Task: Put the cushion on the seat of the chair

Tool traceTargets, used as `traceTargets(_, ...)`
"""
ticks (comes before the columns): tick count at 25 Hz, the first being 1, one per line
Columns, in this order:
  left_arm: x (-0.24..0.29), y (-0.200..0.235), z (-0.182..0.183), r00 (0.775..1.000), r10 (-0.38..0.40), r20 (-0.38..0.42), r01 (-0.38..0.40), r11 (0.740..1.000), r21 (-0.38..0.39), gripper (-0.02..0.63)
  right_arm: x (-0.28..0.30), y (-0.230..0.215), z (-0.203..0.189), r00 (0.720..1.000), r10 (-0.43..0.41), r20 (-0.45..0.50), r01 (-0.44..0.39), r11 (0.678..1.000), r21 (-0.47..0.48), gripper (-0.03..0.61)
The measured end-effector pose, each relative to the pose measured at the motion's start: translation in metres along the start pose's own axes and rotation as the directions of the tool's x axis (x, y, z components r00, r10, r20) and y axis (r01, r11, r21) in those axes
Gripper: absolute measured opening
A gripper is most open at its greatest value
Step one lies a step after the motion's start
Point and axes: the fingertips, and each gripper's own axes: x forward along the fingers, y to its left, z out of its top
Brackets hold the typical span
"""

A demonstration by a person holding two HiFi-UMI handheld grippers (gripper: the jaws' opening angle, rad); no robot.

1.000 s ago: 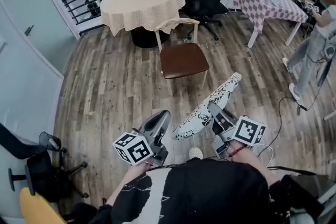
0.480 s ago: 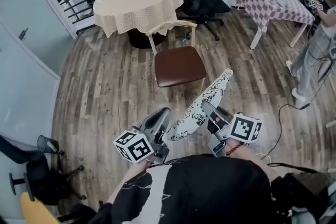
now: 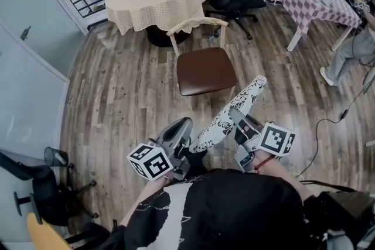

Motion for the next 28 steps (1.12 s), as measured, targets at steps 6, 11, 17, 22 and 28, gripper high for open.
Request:
traceTargets(6,0.026,0.049,0.027,1.0,-0.02,-0.002,0.02,1.0,-0.023,0.029,0.052,-0.013,0.013,0.999,-0.049,0.006,0.049,0.999,0.007,0.036)
traceTargets(11,0.057,0.091,0.068,0.997,-0.063,-0.035,0.062,0.998,-0.022,0.029,0.109,-0.017,0.035,0.996,-0.079,0.035,0.078,0.997,0.016,0.037)
traceTargets(17,0.09,0.149,0.139,0.992,-0.109,-0.068,0.109,0.994,-0.01,0.029,0.184,-0.013,0.067,0.987,-0.14,0.074,0.138,0.99,0.031,0.037)
traceTargets(22,0.114,0.188,0.189,0.986,-0.148,-0.08,0.149,0.989,0.005,0.029,0.237,-0.006,0.098,0.978,-0.157,0.134,0.154,0.988,0.032,0.037)
traceTargets(28,0.136,0.229,0.226,0.978,-0.183,-0.097,0.185,0.983,0.014,0.029,0.283,-0.012,0.118,0.963,-0.196,0.186,0.191,0.981,0.043,0.037)
